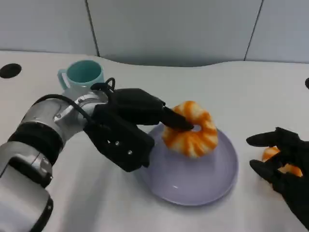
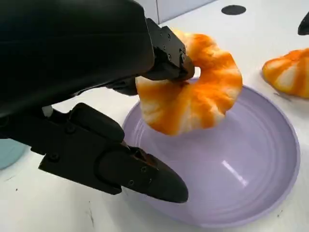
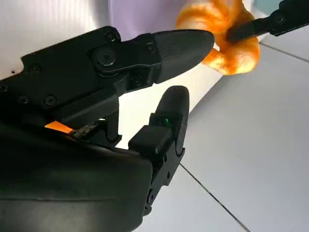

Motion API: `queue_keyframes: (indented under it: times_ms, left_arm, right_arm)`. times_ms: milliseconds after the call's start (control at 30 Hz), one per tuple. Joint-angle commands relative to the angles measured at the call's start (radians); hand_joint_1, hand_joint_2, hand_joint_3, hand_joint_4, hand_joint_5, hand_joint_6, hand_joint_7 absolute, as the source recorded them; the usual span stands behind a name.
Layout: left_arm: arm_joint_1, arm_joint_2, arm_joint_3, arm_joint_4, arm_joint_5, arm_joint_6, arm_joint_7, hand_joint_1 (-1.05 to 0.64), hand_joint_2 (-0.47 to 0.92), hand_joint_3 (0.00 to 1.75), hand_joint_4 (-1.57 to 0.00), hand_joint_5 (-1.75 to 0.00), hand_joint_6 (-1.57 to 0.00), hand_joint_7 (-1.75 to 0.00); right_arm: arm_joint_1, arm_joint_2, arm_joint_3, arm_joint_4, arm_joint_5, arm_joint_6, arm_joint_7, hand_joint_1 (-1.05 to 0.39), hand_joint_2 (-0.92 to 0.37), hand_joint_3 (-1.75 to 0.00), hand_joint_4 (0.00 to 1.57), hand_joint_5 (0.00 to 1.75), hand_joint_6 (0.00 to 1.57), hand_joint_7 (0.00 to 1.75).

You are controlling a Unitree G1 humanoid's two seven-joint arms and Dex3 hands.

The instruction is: Grasp the bread from the table and place it into the plate.

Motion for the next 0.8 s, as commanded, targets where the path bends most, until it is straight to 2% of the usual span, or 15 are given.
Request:
queue_keyframes:
  times_ms: [33,233,300,400,467,533,567,633,667,700,800]
  left_arm:
    - [-0.023,0.02,0.02,-0.019,-0.035,0.0,-0.043,-0.89,0.92,0.01,0.0,-0.15,-0.21,-0.01]
    - [-0.015,0.035,0.073,-0.098,-0.133,0.058,-0.194,-0.87,0.9,0.0,-0.01,-0.07,-0.28,-0.04]
    - [-0.008,0.044,0.089,-0.14,-0.165,0.082,-0.24,-0.82,0.9,0.0,-0.07,-0.11,-0.32,-0.05]
    - [0.002,0.061,0.103,-0.198,-0.195,0.107,-0.282,-0.79,0.9,0.0,-0.17,-0.17,-0.29,-0.03]
    - [0.008,0.071,0.113,-0.23,-0.216,0.117,-0.304,-0.78,0.91,0.0,-0.3,-0.24,-0.26,-0.01]
    - [0.014,0.075,0.117,-0.249,-0.225,0.128,-0.316,-0.77,0.91,0.0,-0.34,-0.27,-0.25,0.0]
    - [0.014,0.08,0.121,-0.261,-0.236,0.135,-0.331,-0.77,0.91,0.0,-0.39,-0.3,-0.24,0.0]
    - [0.015,0.088,0.128,-0.281,-0.253,0.147,-0.354,-0.77,0.91,0.0,-0.36,-0.76,-0.23,-0.01]
    - [0.016,0.092,0.131,-0.289,-0.263,0.15,-0.364,-0.77,0.91,0.0,-0.33,-0.88,-0.23,-0.01]
    - [0.016,0.097,0.132,-0.301,-0.271,0.161,-0.379,-0.77,0.91,0.0,-0.31,-0.93,-0.24,-0.01]
    - [0.019,0.106,0.136,-0.327,-0.287,0.184,-0.413,-0.78,0.92,0.02,-0.3,-0.86,-0.33,-0.03]
  right_arm:
    - [-0.002,-0.005,-0.005,-0.015,-0.004,0.012,-0.011,-0.29,-0.92,-0.26,0.66,1.15,0.69,0.6]
    - [-0.006,-0.006,-0.006,-0.01,-0.008,0.004,-0.015,-0.29,-0.92,-0.27,0.66,1.15,0.7,0.6]
    - [-0.007,-0.007,-0.005,-0.007,-0.013,0.003,-0.02,-0.29,-0.92,-0.27,0.66,1.14,0.7,0.59]
    - [-0.007,-0.006,-0.006,-0.002,-0.005,-0.009,-0.021,-0.28,-0.92,-0.26,0.67,1.14,0.71,0.59]
    - [-0.007,-0.009,-0.006,-0.003,-0.001,-0.012,-0.016,-0.27,-0.92,-0.26,0.67,1.14,0.7,0.59]
    - [-0.007,-0.009,-0.007,-0.003,0.0,-0.014,-0.014,-0.27,-0.92,-0.26,0.67,1.14,0.7,0.59]
    - [-0.007,-0.007,-0.007,-0.005,0.0,-0.007,-0.014,-0.27,-0.92,-0.26,0.67,1.14,0.7,0.59]
    - [-0.007,-0.005,-0.006,-0.01,-0.002,0.005,-0.014,-0.29,-0.92,-0.26,0.67,1.14,0.71,0.59]
    - [-0.007,-0.005,-0.006,-0.014,-0.005,0.011,-0.014,-0.29,-0.92,-0.26,0.67,1.14,0.71,0.59]
    - [-0.006,-0.005,-0.006,-0.016,-0.003,0.013,-0.012,-0.29,-0.92,-0.26,0.67,1.13,0.71,0.59]
    - [-0.005,-0.005,-0.007,-0.019,0.003,0.015,-0.008,-0.29,-0.92,-0.26,0.66,1.13,0.71,0.58]
